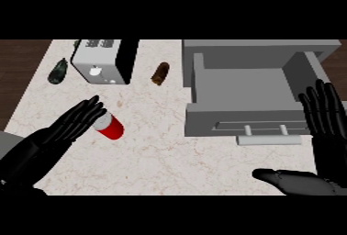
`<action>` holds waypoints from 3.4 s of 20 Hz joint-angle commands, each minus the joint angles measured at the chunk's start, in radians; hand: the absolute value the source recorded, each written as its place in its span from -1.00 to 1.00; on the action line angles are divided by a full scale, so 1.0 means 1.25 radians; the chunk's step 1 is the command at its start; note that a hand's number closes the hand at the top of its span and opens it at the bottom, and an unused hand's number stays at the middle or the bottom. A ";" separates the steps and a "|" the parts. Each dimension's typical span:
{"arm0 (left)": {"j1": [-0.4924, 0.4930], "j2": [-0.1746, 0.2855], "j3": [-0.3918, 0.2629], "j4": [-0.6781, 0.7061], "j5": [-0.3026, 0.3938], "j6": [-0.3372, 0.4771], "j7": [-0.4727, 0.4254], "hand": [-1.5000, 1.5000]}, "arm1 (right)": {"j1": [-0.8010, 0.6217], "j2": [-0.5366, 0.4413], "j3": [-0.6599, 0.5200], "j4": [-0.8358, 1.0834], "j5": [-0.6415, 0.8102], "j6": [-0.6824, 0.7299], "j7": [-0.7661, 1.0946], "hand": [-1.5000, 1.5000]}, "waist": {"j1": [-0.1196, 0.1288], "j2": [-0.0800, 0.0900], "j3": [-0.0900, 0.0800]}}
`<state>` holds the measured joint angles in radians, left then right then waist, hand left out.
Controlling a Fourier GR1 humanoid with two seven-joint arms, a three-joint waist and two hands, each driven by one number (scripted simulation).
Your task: Pick up the can, place it into the drawer and close the drawer
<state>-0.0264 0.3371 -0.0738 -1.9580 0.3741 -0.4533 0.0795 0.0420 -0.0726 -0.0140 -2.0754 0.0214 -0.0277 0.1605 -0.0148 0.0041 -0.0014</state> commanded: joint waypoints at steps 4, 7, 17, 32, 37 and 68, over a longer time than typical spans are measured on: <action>-0.041 0.111 0.089 0.058 0.167 -0.132 0.101 -1.00 | 0.044 0.009 0.001 -0.001 0.023 -0.013 0.037 -1.00 | 0.011 -0.004 0.001; 0.006 0.105 0.134 0.080 0.175 -0.200 0.042 -1.00 | 0.067 -0.027 -0.048 -0.041 -0.032 0.030 0.064 -1.00 | 0.012 -0.004 0.001; -0.088 0.032 0.132 0.215 0.108 -0.161 0.106 -1.00 | 0.145 -0.005 -0.044 -0.072 -0.023 0.063 0.013 -1.00 | 0.006 -0.003 0.001; -0.160 -0.056 0.125 0.341 -0.066 -0.161 0.036 -1.00 | 0.202 0.025 -0.094 0.039 -0.022 0.133 -0.166 -1.00 | 0.007 -0.003 0.001; -0.149 -0.069 0.134 0.405 -0.146 -0.179 -0.072 -1.00 | 0.201 -0.012 -0.162 -0.011 -0.092 0.169 -0.090 -1.00 | 0.007 -0.004 0.001; -0.377 0.040 0.154 1.135 -0.463 -0.145 -0.635 -1.00 | 0.155 0.018 -0.182 0.039 -0.060 0.182 -0.134 -1.00 | 0.000 -0.001 0.000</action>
<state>-0.4379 0.3508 0.1081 -0.6637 -0.1814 -0.5758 -0.6057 0.2364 -0.0442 -0.2174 -2.0348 -0.0432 0.1932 0.0146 -0.0123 0.0027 -0.0009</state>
